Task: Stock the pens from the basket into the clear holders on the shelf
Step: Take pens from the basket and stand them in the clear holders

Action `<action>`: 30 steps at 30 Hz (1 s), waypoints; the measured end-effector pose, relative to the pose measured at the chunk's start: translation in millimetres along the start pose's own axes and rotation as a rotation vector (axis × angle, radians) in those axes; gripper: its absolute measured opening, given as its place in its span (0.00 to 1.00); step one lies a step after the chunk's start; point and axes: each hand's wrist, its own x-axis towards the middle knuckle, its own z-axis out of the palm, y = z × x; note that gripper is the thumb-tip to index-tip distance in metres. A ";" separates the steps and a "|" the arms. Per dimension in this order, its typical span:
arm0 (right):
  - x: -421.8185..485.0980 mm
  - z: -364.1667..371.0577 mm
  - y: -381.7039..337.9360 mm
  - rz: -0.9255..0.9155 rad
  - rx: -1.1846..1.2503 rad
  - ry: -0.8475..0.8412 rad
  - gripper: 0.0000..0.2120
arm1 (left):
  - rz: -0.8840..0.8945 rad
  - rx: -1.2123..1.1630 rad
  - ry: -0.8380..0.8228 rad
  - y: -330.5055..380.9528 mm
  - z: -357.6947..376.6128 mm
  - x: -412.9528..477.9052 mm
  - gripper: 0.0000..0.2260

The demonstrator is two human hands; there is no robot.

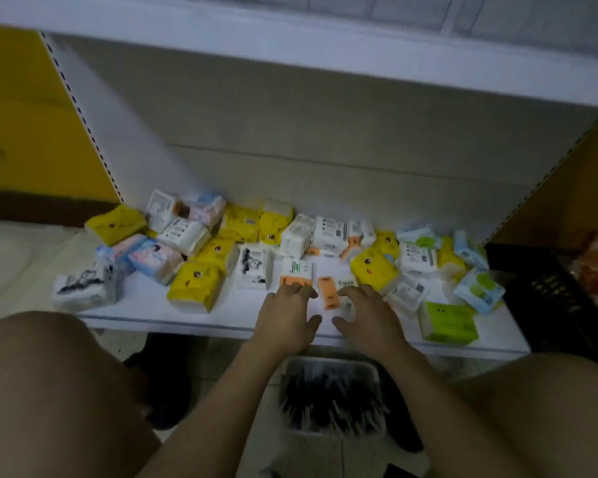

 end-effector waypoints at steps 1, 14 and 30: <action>1.5 13.0 5.5 0.023 0.005 -0.052 0.25 | -0.028 0.000 -0.042 -5.2 13.3 -1.6 0.20; -6.3 133.5 46.5 0.198 0.134 -0.530 0.20 | -0.251 -0.047 -0.550 -46.6 140.2 -30.3 0.21; 13.8 171.3 77.1 0.359 0.245 -0.705 0.10 | -0.233 0.061 -0.812 -56.3 232.9 -36.8 0.21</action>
